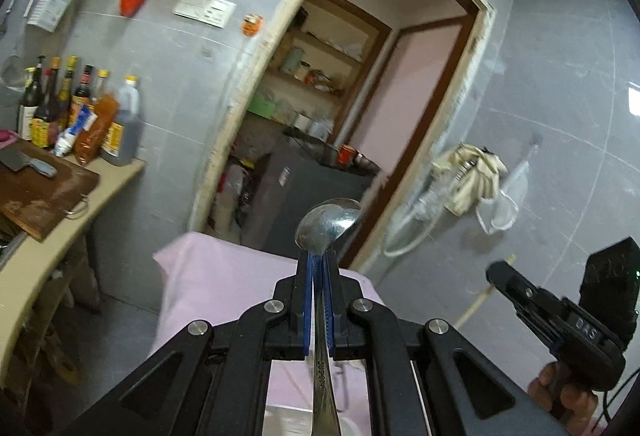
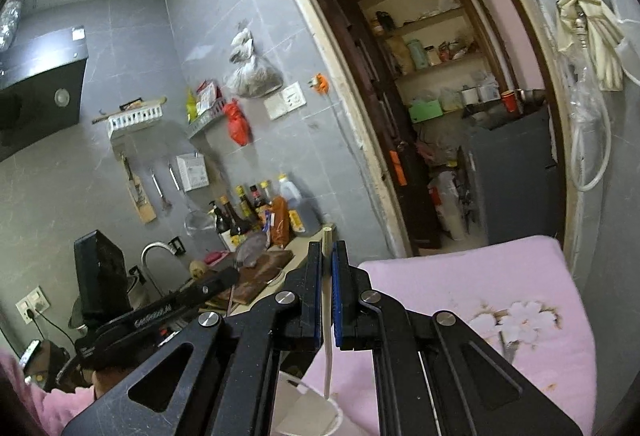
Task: Organize utensils
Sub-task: 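Lift the spoon with the left tool and carry it over the white caddy, then release the spoon into the caddy and return the left tool to the pile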
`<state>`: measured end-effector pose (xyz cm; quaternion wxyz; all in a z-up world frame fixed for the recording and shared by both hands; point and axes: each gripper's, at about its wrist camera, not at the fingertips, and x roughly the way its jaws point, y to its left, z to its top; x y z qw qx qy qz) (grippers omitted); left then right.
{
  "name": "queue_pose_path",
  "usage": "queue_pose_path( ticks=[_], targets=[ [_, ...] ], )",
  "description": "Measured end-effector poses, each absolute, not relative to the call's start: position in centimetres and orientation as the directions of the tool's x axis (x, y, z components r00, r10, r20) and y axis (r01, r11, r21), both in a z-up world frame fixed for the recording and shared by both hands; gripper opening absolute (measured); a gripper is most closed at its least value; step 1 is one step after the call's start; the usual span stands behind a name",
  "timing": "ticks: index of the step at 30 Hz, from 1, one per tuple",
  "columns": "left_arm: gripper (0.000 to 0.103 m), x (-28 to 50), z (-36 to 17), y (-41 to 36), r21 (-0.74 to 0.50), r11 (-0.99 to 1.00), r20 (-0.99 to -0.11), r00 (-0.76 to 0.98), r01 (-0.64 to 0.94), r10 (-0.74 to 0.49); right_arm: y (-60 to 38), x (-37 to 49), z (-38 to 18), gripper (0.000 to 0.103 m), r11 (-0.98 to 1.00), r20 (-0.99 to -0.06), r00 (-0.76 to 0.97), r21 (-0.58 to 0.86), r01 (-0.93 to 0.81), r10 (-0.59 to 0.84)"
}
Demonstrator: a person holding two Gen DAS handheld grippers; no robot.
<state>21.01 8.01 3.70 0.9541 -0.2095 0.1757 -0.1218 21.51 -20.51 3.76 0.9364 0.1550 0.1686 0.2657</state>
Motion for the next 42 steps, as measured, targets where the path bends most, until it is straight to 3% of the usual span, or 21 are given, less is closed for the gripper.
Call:
queue_pose_path(
  ticks=[13, 36, 42],
  targets=[
    [0.005, 21.7, -2.5, 11.8, -0.438, 0.895, -0.287, 0.929, 0.091, -0.234, -15.5, 21.2, -2.4, 0.004, 0.853, -0.390, 0.767, 0.344, -0.393, 0.510],
    [0.006, 19.4, -7.7, 8.7, -0.249, 0.963, -0.409, 0.890, 0.106, -0.203, -12.9, 21.7, -6.8, 0.005, 0.887, -0.485, 0.745, 0.308, -0.345, 0.458],
    [0.007, 19.0, -7.5, 8.7, -0.287, 0.950, -0.451, 0.858, 0.120, -0.245, -13.7, 22.3, -7.8, 0.020, 0.885, -0.517, 0.722, 0.335, -0.322, 0.459]
  ],
)
